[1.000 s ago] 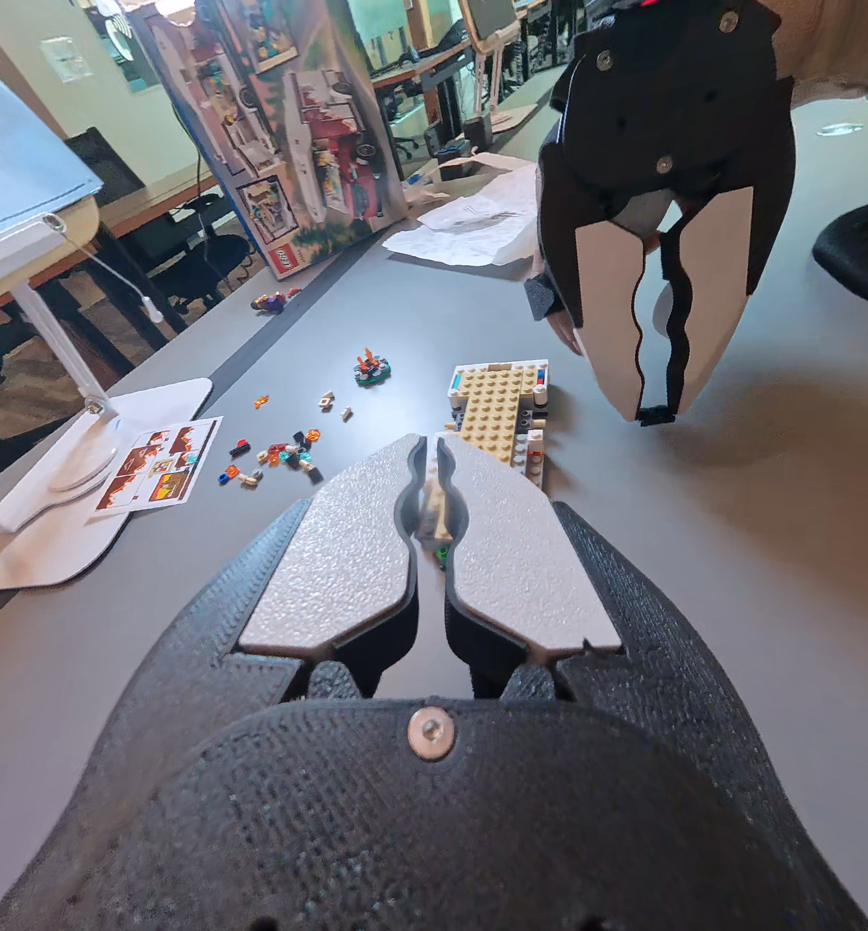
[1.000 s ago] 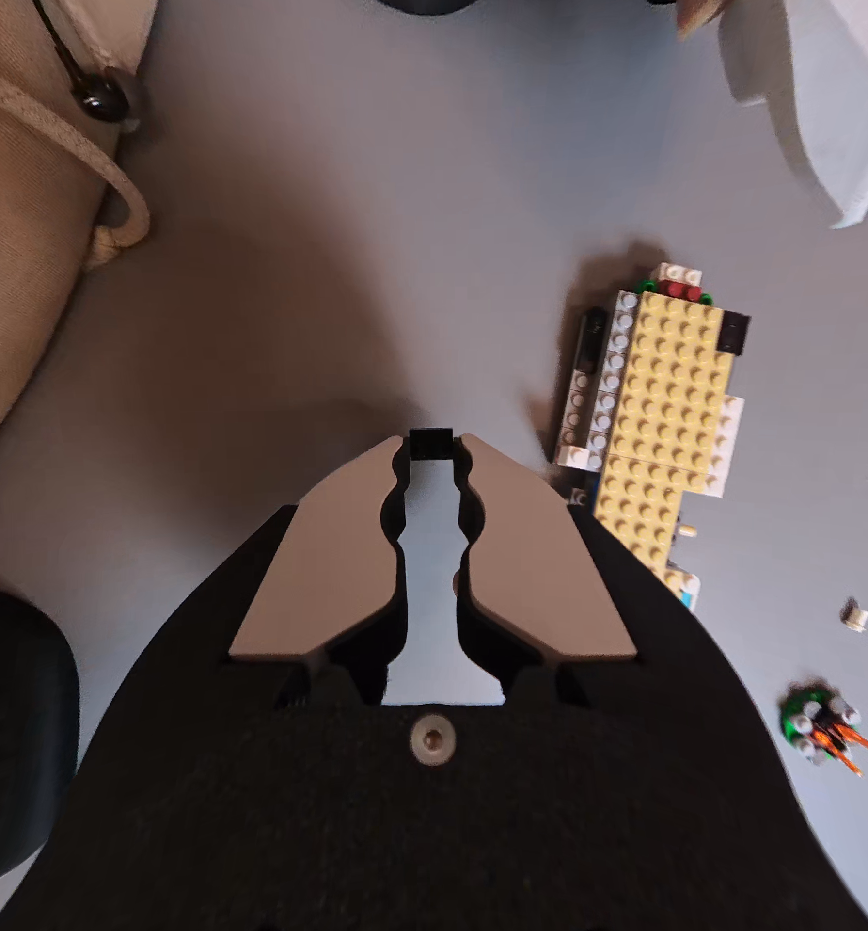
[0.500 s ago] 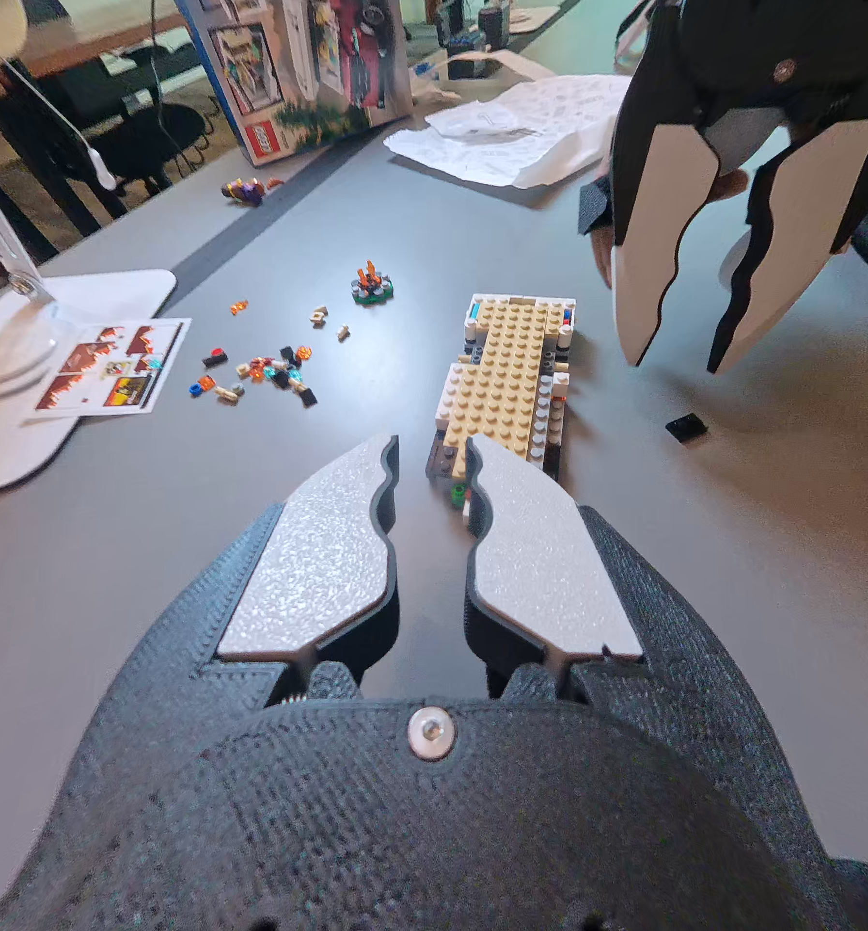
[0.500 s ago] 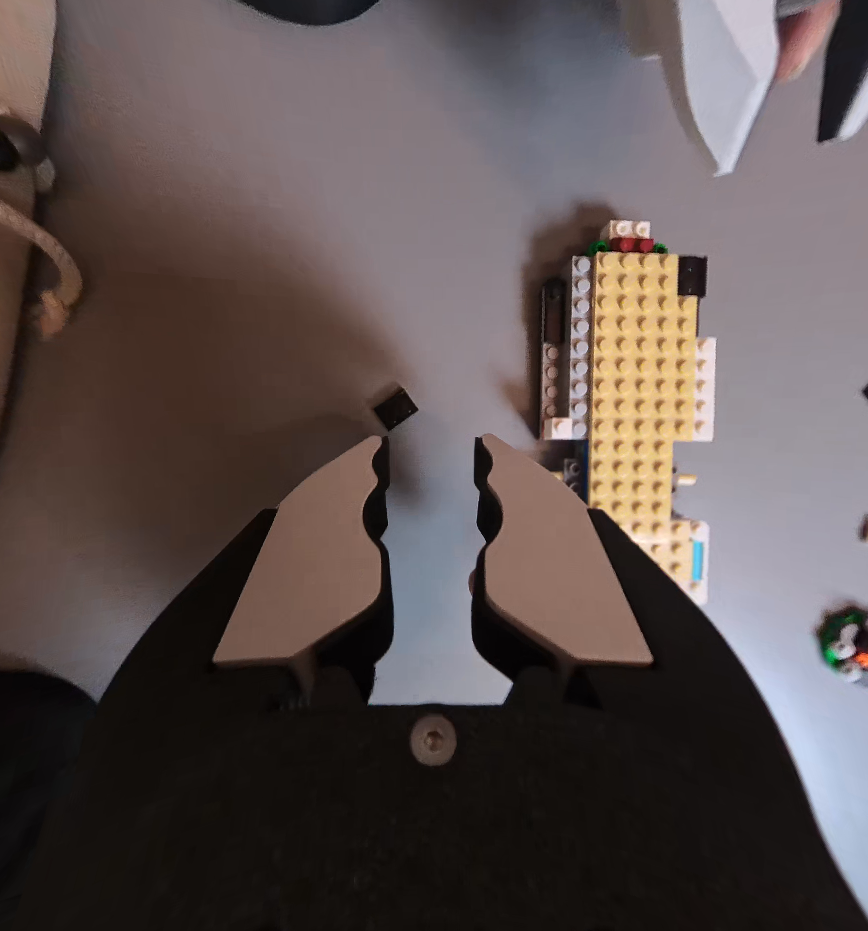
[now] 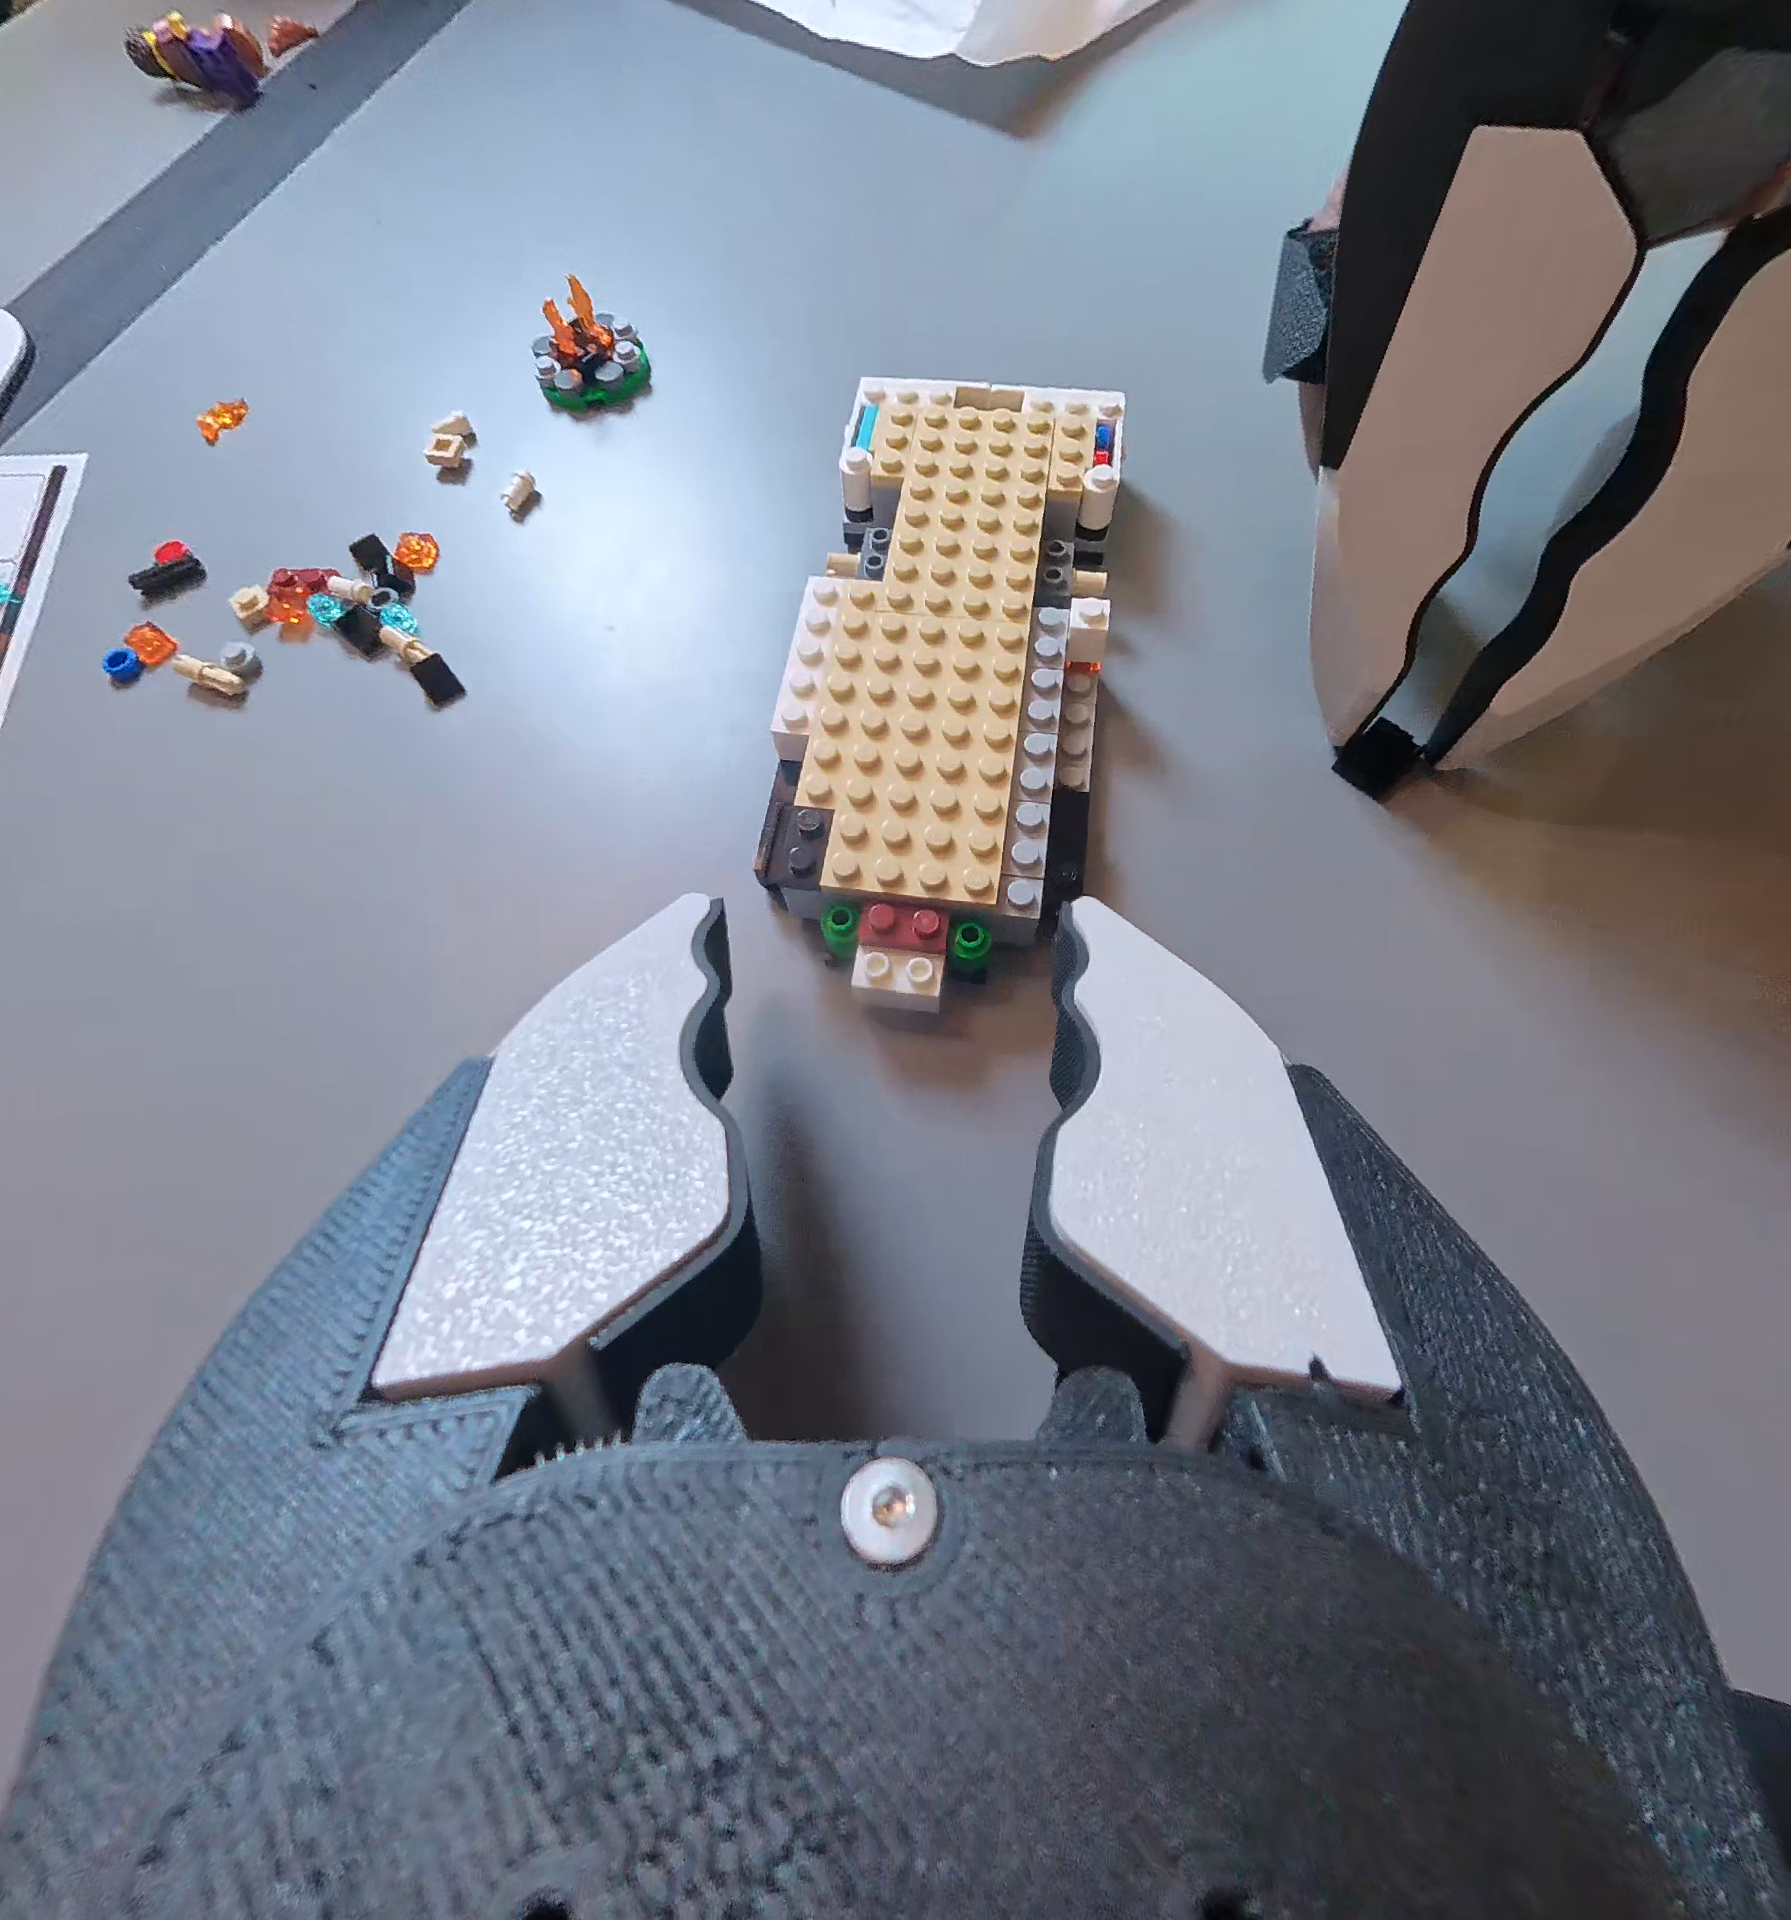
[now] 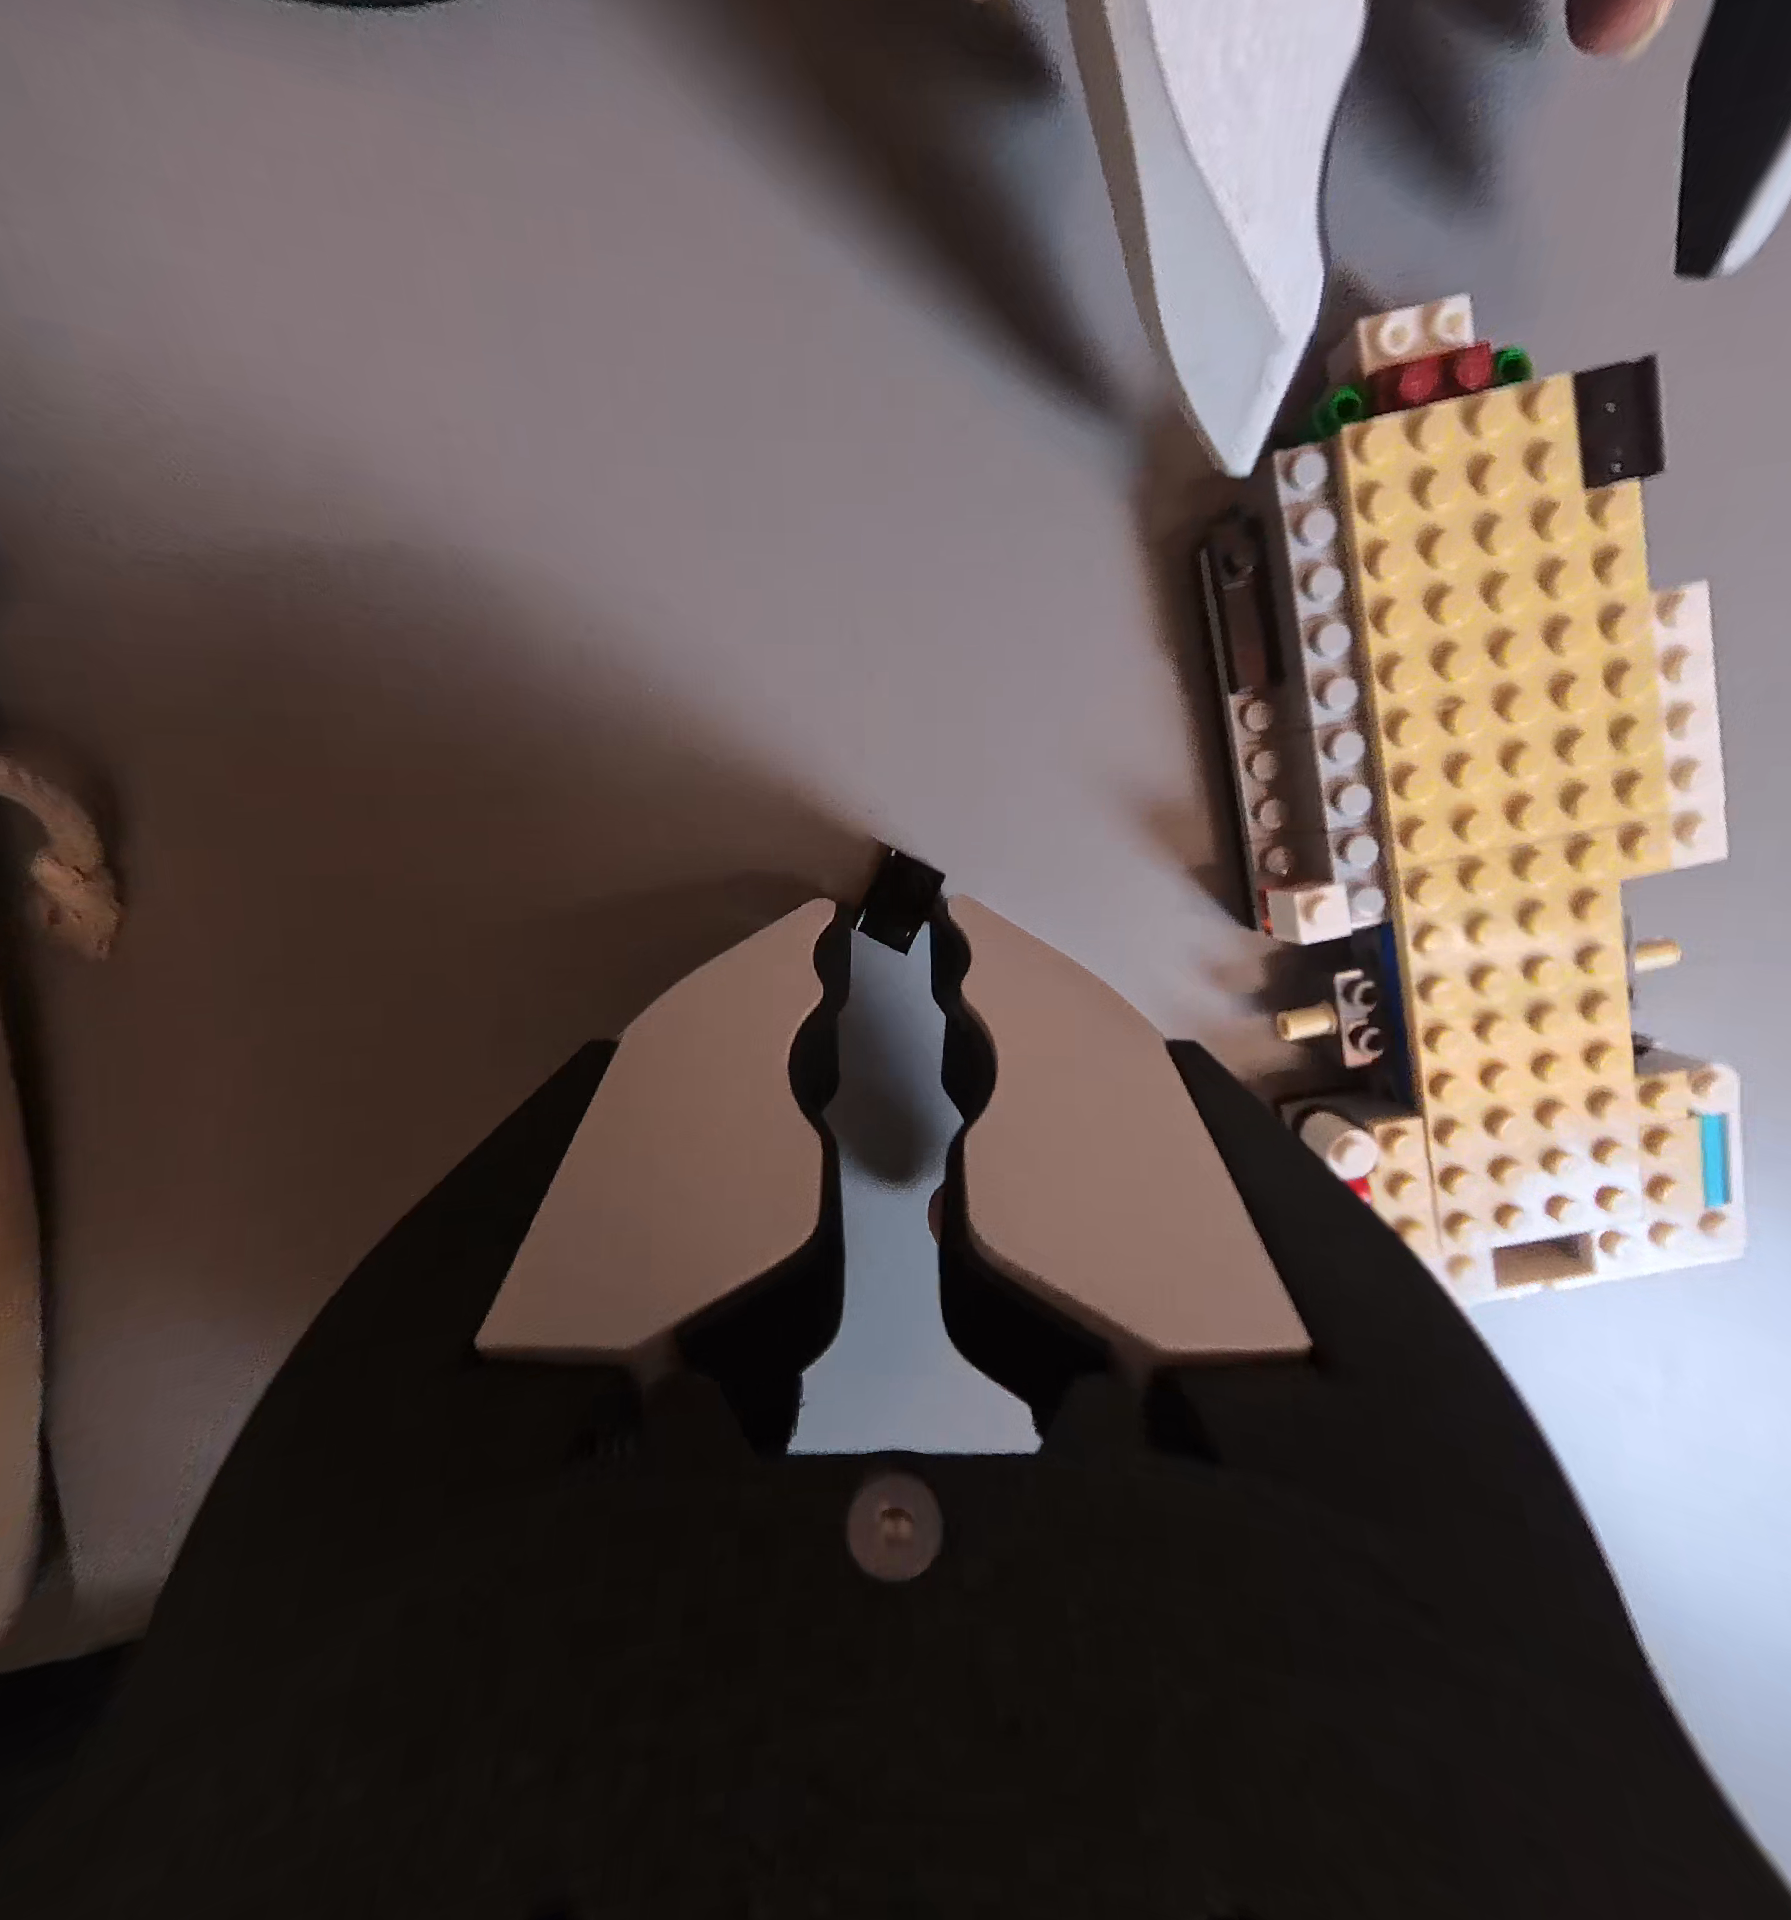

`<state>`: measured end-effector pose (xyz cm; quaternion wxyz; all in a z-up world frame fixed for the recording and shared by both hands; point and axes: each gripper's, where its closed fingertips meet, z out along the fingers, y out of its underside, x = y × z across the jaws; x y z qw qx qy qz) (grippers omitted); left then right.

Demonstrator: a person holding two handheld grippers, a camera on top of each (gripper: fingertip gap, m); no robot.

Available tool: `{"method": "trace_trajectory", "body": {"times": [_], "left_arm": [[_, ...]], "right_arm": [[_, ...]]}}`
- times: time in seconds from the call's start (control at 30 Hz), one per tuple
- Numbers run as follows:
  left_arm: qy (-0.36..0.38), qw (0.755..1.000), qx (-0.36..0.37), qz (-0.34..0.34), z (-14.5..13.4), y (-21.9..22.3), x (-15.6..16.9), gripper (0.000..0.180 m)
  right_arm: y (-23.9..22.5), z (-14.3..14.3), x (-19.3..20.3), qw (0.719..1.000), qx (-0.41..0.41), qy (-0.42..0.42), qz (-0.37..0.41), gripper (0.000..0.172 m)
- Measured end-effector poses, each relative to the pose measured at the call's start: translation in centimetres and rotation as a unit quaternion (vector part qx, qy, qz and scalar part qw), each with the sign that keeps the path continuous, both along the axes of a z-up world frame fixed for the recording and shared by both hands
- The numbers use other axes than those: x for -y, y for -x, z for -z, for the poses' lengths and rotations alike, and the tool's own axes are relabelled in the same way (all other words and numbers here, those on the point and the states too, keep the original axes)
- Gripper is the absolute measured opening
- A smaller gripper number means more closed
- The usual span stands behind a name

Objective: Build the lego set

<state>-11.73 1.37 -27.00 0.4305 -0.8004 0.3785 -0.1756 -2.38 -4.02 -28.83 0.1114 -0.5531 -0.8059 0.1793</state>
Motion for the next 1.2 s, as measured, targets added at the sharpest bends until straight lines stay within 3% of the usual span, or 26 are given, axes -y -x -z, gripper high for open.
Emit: {"method": "trace_trajectory", "body": {"times": [0.07, 0.17, 0.23, 0.37, 0.7, 1.2], "left_arm": [[0.003, 1.000, 0.000, 0.003, 0.1, -0.2, 0.1, 0.060], [0.006, 1.000, -0.004, 0.007, 0.3, -0.4, 0.2, 0.062], [0.005, 1.000, -0.011, 0.013, 0.5, -0.6, 0.3, 0.062], [0.001, 0.999, -0.028, 0.019, 0.8, -0.9, 0.5, 0.061], [-0.009, 0.998, -0.048, 0.031, 0.9, -1.7, 1.1, 0.052], [-0.007, 0.999, -0.028, 0.025, 0.6, -1.5, 0.8, 0.052]], "right_arm": [[0.3, -0.1, 0.2, 0.997, -0.007, -0.026, -0.072, 0.014], [0.7, -0.3, -0.3, 0.971, -0.038, -0.102, -0.214, 0.014], [1.3, -0.6, -1.1, 0.962, -0.050, -0.129, -0.236, 0.016], [0.9, -1.6, -1.4, 0.975, -0.083, -0.086, -0.188, 0.024], [0.1, -1.4, -2.1, 0.992, -0.117, -0.029, -0.032, 0.024], [1.2, -0.3, -2.2, 0.997, -0.062, -0.028, -0.036, 0.021]]}}
